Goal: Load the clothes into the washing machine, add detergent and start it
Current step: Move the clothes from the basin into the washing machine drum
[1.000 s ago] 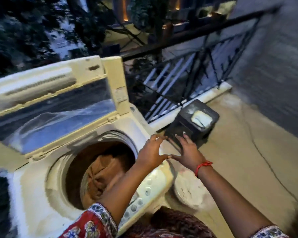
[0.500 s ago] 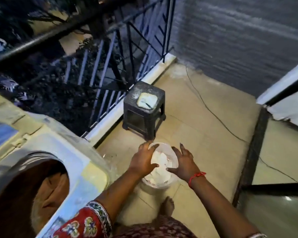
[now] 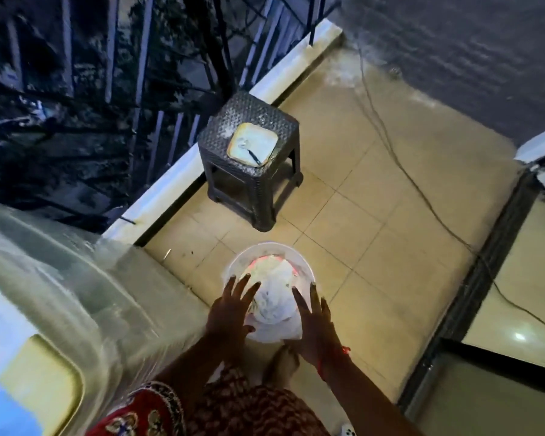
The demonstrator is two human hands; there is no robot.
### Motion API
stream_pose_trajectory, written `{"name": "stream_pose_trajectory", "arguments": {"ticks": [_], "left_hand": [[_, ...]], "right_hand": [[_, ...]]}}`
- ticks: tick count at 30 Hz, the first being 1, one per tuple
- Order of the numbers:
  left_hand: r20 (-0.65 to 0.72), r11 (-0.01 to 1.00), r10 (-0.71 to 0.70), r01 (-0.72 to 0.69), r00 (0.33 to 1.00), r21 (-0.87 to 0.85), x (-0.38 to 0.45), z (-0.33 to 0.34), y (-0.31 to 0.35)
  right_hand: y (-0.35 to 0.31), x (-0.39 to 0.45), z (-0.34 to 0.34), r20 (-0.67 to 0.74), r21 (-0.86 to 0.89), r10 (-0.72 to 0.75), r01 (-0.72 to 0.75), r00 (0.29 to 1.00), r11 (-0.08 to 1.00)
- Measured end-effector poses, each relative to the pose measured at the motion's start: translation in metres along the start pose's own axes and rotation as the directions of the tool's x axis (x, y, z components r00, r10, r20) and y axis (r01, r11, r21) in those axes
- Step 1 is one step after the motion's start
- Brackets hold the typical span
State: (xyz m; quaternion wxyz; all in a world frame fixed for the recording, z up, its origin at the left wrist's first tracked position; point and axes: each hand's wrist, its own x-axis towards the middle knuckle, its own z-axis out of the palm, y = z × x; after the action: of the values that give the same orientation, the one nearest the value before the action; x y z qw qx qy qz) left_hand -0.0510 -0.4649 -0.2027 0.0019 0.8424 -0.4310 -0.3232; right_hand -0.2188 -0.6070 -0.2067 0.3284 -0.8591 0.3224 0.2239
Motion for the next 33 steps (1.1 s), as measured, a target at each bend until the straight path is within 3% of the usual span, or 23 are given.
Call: {"name": "stream_pose_trajectory", "arguments": {"ticks": [5,13,17,21,28,31,33], "left_hand": [[0.041,0.999,0.013,-0.012,0.999,-0.036,0.067,0.070,-0.031],[0.077,0.994,-0.018,0.010,0.997,0.111,0.191,0.193,-0.073],[0.073,0.983,0.038,-0.051,0.997,0.175,0.239,0.249,-0.086],[0.135,0.987,0.029,-0.050,0.990,0.152,0.273,0.301,-0.096],[0.238,0.986,-0.009,-0.032,0.971,0.166,0.308,0.357,-0.113],[0.066,0.918,-0.047,0.017,0.997,0.396,0.319,0.376,-0.118],[0.003,0.941,0.022,-0.022,1.000,0.337,0.322,0.388,-0.124]], "right_hand": [[0.024,0.065,0.053,0.020,0.052,0.006,-0.007,1.000,0.999],[0.084,0.205,0.170,0.066,0.023,0.053,-0.055,0.996,0.998],[0.112,0.259,0.220,0.046,0.018,0.025,-0.026,0.999,1.000],[0.134,0.302,0.265,0.065,-0.008,0.019,-0.019,0.998,1.000],[0.154,0.340,0.318,-0.100,-0.046,-0.105,0.101,0.989,0.994],[0.157,0.351,0.331,-0.137,-0.001,-0.075,0.075,0.988,0.997],[0.159,0.358,0.339,-0.161,0.020,-0.028,0.032,0.986,0.999]]}}
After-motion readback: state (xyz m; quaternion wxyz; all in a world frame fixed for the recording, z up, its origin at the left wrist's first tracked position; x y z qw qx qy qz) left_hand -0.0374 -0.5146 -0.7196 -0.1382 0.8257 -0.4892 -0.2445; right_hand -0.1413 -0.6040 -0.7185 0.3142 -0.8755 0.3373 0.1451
